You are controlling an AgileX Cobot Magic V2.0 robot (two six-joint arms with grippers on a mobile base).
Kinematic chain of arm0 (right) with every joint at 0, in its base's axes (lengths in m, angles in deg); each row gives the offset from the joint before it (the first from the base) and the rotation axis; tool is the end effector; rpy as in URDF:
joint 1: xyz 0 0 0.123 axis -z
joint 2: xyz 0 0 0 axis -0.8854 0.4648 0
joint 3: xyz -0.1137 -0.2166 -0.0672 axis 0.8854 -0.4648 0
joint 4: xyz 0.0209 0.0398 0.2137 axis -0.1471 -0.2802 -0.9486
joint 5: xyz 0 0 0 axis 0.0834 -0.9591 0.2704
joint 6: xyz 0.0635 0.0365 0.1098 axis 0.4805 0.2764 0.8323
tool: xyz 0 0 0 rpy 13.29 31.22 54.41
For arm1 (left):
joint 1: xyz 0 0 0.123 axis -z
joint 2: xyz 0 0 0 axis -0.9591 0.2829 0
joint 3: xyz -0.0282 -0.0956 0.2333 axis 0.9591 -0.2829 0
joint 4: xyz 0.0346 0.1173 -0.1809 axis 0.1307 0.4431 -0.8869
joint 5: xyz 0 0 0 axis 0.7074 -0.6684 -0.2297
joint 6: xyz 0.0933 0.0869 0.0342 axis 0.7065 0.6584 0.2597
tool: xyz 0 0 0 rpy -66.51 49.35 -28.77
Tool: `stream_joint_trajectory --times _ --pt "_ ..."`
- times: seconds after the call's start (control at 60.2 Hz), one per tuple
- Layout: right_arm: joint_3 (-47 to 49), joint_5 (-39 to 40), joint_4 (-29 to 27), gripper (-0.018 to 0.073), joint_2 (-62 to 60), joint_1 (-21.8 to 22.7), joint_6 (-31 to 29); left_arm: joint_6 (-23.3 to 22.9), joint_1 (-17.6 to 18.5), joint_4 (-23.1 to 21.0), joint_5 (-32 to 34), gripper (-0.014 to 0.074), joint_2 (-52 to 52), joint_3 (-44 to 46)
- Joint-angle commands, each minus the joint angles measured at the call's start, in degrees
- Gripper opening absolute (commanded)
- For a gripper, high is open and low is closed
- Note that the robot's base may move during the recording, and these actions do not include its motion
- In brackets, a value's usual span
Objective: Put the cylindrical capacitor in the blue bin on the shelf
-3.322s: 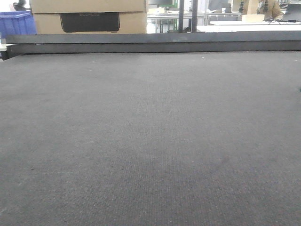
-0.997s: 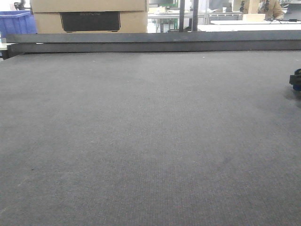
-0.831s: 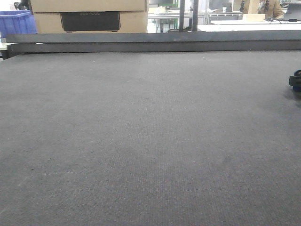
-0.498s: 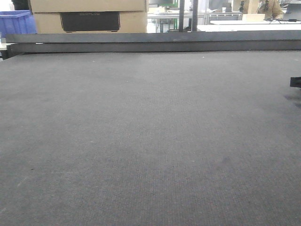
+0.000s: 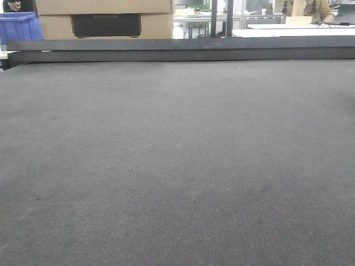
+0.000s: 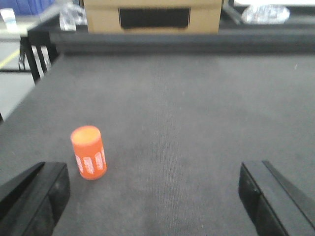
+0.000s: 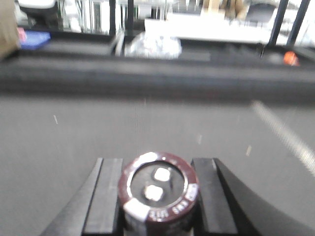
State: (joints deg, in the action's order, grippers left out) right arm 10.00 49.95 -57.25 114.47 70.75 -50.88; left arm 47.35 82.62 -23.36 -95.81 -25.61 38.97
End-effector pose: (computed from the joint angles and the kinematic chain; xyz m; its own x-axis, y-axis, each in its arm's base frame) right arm 0.3639 -0.0524 0.2688 -0.0623 -0.0290 -0.9976 0.1324 0.9905 -0.0370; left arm 0.1526 -0.0206 0.2945 -0.2095 0.0619 -0.9758 0.1359 0.9902 0.0337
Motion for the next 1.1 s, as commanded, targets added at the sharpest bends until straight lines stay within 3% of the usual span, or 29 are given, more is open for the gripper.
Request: stream_joint_trajectory --times 0.0,0.266,0.382,0.581,0.963,1.08 --pt "0.18 -5.01 0.49 -0.0162 -6.73 -0.69 -0.10 -0.57 -1.34 -1.50 9.40 0.0598 4.73 -3.23" --pt "0.18 -17.39 0.49 -0.0162 -17.70 -2.43 -0.10 -0.57 -12.38 -3.30 35.95 0.0598 27.69 -5.30" --pt "0.18 -19.04 0.49 -0.0162 -19.60 -2.43 -0.10 -0.57 -13.12 -4.12 43.30 0.0598 38.14 -3.87" --pt "0.18 -19.13 0.49 -0.0162 -20.15 -2.43 -0.10 -0.57 -12.35 -4.12 45.48 0.0598 52.86 2.99" --pt "0.18 -19.13 0.49 -0.0162 -20.15 -2.43 -0.10 -0.57 -12.35 -6.46 48.59 0.0598 68.46 13.90" --pt "0.18 -19.13 0.49 -0.0162 -20.15 -2.43 -0.10 -0.57 -12.86 -9.18 49.37 0.0598 72.37 16.67"
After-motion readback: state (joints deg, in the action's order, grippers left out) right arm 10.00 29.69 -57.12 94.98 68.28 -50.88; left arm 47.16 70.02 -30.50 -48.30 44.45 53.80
